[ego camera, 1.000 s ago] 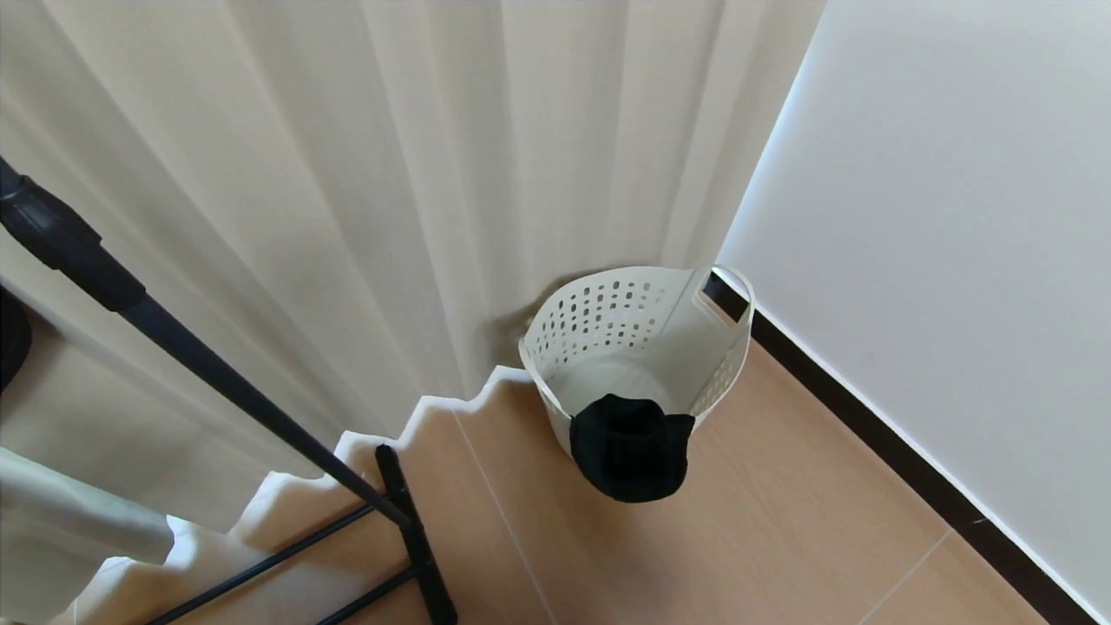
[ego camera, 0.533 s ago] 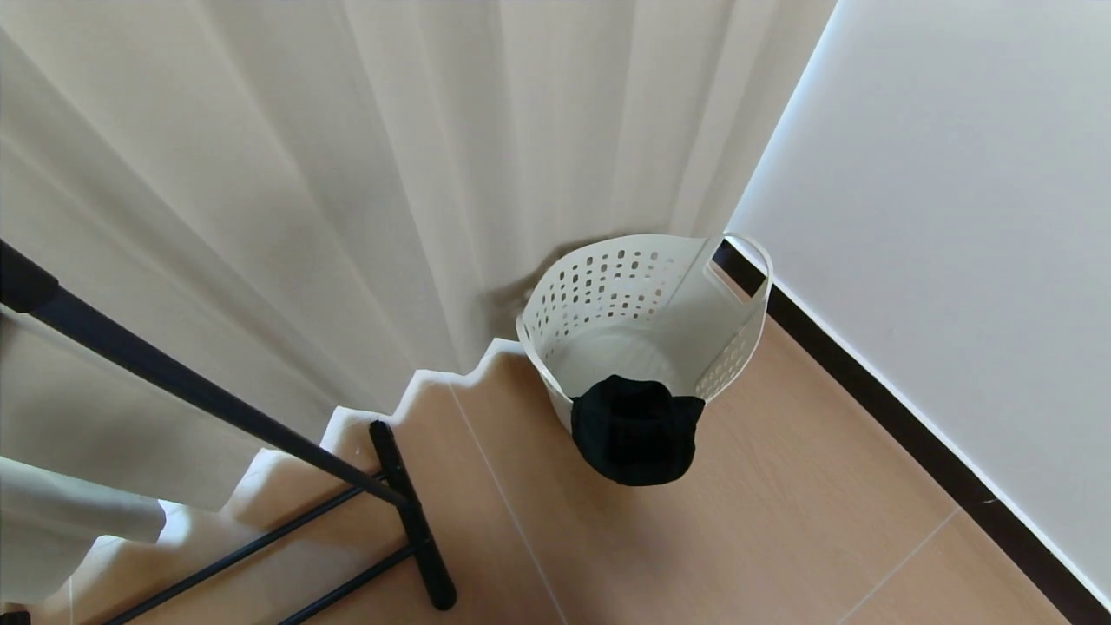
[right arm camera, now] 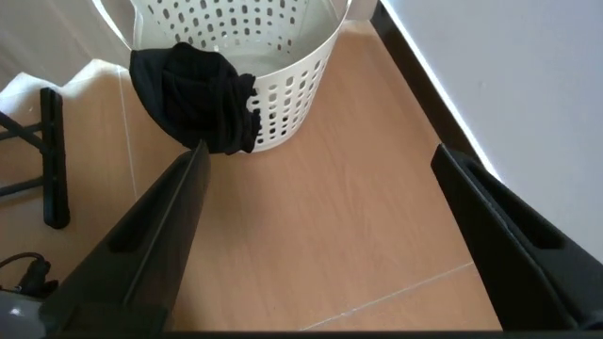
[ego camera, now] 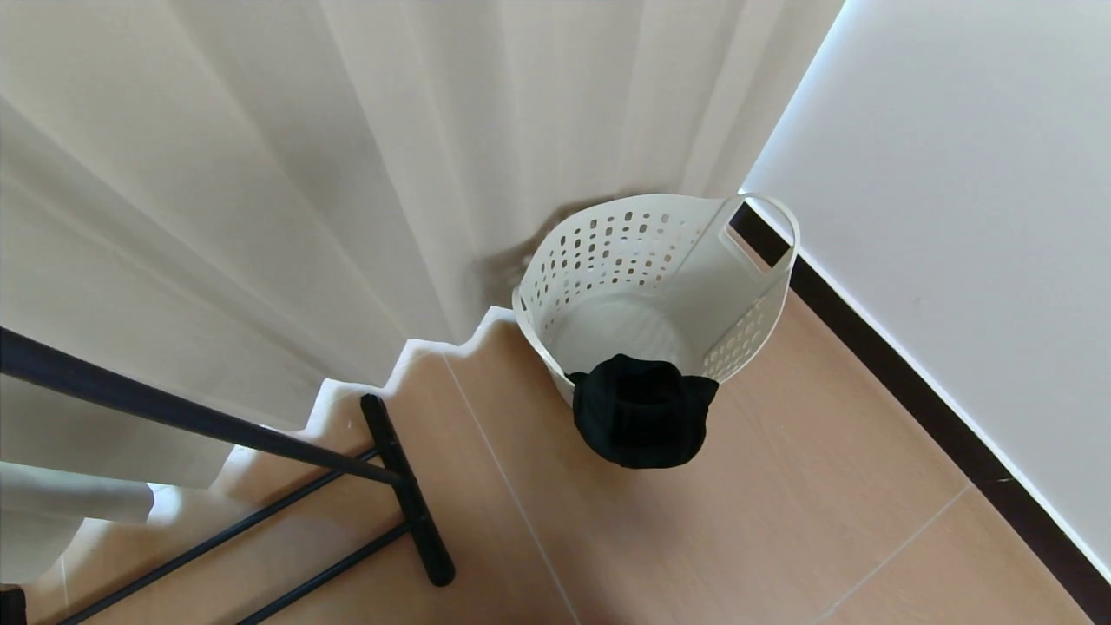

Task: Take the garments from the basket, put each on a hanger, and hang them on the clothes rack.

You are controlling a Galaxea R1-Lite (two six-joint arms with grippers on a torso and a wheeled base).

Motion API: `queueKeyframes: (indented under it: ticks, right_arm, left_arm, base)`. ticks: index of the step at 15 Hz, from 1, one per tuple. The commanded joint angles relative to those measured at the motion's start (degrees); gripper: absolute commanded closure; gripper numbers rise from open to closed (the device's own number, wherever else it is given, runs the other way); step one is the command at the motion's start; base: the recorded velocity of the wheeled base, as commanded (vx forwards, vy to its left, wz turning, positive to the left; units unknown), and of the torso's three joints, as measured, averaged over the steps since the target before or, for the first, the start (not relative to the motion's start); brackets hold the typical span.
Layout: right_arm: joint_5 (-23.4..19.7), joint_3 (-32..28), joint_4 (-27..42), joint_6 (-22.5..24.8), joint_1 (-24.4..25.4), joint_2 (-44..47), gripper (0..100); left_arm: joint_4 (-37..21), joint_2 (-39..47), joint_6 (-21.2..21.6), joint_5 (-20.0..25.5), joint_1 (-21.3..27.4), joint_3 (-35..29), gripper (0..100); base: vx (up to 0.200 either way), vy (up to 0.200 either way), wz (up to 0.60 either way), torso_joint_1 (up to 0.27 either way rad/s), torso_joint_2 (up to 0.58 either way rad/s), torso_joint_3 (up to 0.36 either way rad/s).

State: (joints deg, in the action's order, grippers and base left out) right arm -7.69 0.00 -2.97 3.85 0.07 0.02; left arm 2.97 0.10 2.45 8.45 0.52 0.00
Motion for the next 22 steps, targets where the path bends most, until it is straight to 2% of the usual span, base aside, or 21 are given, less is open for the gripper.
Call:
queueKeyframes:
  ticks: [1, 12, 16, 18, 20, 22]
  right_arm:
    - [-0.04, 0.00, -0.01, 0.01, 0.01, -0.02, 0]
    - [0.22, 0.00, -0.54, -0.34, 0.01, -0.02, 0]
    - [-0.04, 0.00, -0.19, 0.45, 0.01, -0.02, 0]
    - [-1.71, 0.00, 0.07, 1.25, 0.01, 0.15, 0]
    - [-1.71, 0.00, 0.07, 1.33, -0.07, 2.79, 0]
    - [-2.94, 0.00, -1.16, 1.77, 1.77, 10.61, 0]
  left_arm:
    - [0.01, -0.01, 0.01, -0.01, 0.00, 0.00, 0]
    - [0.01, -0.01, -0.08, -0.01, 0.00, 0.00, 0]
    - [0.10, -0.01, -0.25, -0.27, 0.00, 0.00, 0]
    - [0.10, -0.01, -0.08, -0.27, 0.00, 0.00, 0]
    - [0.10, -0.01, -0.08, -0.27, 0.00, 0.00, 0]
    - [0.10, -0.01, -0.08, -0.27, 0.00, 0.00, 0]
  base:
    - [0.000, 0.000, 0.00, 0.002, 0.00, -0.198]
    - [0.000, 0.000, 0.00, 0.003, 0.00, -0.196]
    - [0.000, 0.000, 0.00, 0.002, 0.00, -0.025]
    - [0.000, 0.000, 0.00, 0.000, 0.00, 0.000]
    - [0.000, 0.000, 0.00, 0.000, 0.00, 0.000]
    - [0.000, 0.000, 0.00, 0.000, 0.00, 0.000]
